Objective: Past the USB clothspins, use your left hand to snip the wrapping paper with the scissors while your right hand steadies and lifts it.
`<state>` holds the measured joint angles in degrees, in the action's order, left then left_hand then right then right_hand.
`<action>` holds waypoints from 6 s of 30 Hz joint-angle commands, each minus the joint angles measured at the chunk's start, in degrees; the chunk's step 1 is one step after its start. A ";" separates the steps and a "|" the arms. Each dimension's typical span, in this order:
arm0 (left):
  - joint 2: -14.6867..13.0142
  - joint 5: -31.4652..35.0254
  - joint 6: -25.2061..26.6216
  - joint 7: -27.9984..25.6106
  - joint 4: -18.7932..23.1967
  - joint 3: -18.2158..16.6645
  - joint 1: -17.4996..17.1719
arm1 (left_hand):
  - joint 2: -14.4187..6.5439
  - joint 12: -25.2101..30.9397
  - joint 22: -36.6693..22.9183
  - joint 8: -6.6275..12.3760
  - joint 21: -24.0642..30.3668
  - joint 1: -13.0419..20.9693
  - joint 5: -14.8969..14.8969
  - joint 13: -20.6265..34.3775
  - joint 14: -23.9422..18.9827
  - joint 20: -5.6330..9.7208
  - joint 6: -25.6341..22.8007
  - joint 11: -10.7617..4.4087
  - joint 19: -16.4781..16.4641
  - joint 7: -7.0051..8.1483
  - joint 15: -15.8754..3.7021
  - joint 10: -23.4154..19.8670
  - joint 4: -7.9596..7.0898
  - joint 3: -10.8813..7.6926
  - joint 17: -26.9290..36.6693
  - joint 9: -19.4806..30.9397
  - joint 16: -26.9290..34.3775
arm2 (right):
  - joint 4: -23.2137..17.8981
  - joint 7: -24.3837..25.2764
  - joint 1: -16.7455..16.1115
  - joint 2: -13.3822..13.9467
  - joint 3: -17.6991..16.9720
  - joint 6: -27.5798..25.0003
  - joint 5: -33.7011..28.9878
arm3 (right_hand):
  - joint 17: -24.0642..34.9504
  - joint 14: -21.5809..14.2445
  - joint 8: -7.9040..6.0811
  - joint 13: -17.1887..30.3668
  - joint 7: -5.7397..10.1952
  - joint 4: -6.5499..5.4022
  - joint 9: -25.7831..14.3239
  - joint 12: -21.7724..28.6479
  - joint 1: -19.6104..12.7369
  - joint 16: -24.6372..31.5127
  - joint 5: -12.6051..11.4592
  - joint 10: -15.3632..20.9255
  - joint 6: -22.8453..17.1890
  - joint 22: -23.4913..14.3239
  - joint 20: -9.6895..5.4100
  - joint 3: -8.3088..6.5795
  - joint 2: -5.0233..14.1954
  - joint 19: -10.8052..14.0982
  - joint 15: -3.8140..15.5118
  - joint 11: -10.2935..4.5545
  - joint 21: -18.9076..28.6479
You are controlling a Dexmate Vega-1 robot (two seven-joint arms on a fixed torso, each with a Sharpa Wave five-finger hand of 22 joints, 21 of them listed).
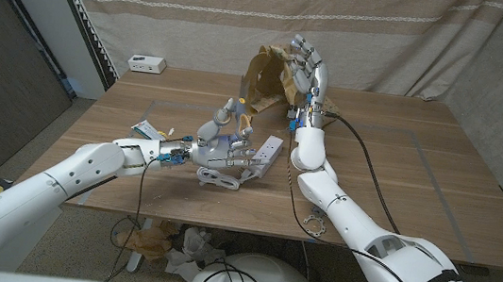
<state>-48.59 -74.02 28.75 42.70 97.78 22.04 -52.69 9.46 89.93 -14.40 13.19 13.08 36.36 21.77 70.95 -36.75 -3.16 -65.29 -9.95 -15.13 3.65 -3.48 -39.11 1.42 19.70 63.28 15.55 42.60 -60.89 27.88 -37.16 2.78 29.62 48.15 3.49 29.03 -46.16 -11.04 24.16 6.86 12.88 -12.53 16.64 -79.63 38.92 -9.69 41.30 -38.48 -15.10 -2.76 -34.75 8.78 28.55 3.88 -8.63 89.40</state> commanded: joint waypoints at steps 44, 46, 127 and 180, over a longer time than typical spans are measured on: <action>1.76 -1.30 -0.03 1.48 -2.25 -0.34 -0.65 | -0.50 0.18 0.01 0.28 0.21 -0.40 0.36 0.08 -0.46 0.02 -0.22 -1.67 0.47 -2.86 -7.87 -0.57 0.19 0.13 0.09 0.31 0.16 | 0.26 -11.37 -0.89 0.03 -0.15 4.06 8.69 | 1.52 -10.63 -0.20 -1.81 0.13 -7.31 -0.09 -2.13 -1.23 5.81 -0.52 1.13 0.59 -0.28 -9.42 -6.27 3.00 0.30 9.32 -0.33 0.09; 1.90 -1.30 0.01 1.73 -2.42 -0.25 -0.57 | -0.50 0.19 0.01 0.29 0.21 -0.41 0.36 0.08 -0.39 0.01 -0.23 -1.68 0.48 -2.92 -7.90 -0.59 0.18 0.13 0.12 0.33 0.15 | 0.45 -12.21 -0.84 0.02 -0.08 4.33 9.17 | 1.49 -10.62 -0.20 -1.86 0.17 -7.34 -0.09 -2.20 -1.24 5.77 -0.52 1.11 0.62 -0.28 -9.42 -6.27 3.02 0.34 9.32 -0.45 0.10; 2.04 -2.10 -1.16 -0.53 -1.72 -2.35 -2.13 | -1.09 0.13 0.05 0.20 0.45 0.10 0.78 0.08 -0.12 0.21 -0.19 -1.63 -0.06 -2.39 -8.30 -0.57 0.23 -0.28 0.60 0.43 0.12 | -10.28 -31.18 -5.96 2.80 -0.35 -2.87 28.06 | 3.04 -13.05 0.49 -4.05 0.29 -6.99 -0.18 -4.83 -0.38 6.25 -0.52 -0.09 4.54 0.44 -9.16 -6.42 1.97 1.42 9.28 -1.61 -0.16; 1.30 -0.84 -5.81 -1.48 -0.28 -4.23 -3.62 | -9.78 0.20 -0.03 0.29 0.78 4.82 3.94 0.07 -0.28 0.48 -1.24 -1.78 -0.71 -0.50 -8.92 -1.69 -0.25 -2.98 1.61 0.45 0.11 | -10.08 -32.65 -6.81 3.88 -0.74 -3.97 28.82 | 4.81 -16.95 -0.27 -6.70 -0.98 -5.00 -0.13 -5.06 3.31 5.48 -0.71 -2.33 13.56 1.21 -8.97 -8.27 0.75 3.24 9.18 -2.54 0.25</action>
<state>-48.14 -74.54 24.01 40.62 98.05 17.98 -55.90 0.86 89.92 -14.39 13.19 13.57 40.92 25.27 70.80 -36.75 -2.96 -65.29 -9.96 -15.35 3.65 -3.48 -39.11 1.33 16.90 64.61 15.84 42.60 -70.67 -4.89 -43.81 6.39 28.91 44.19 32.65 29.02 -46.16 -11.04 17.54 5.73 14.02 -12.53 11.26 -76.89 38.93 -10.14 38.51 -24.25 -13.76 -3.07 -36.22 8.77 31.34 3.88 -11.16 89.40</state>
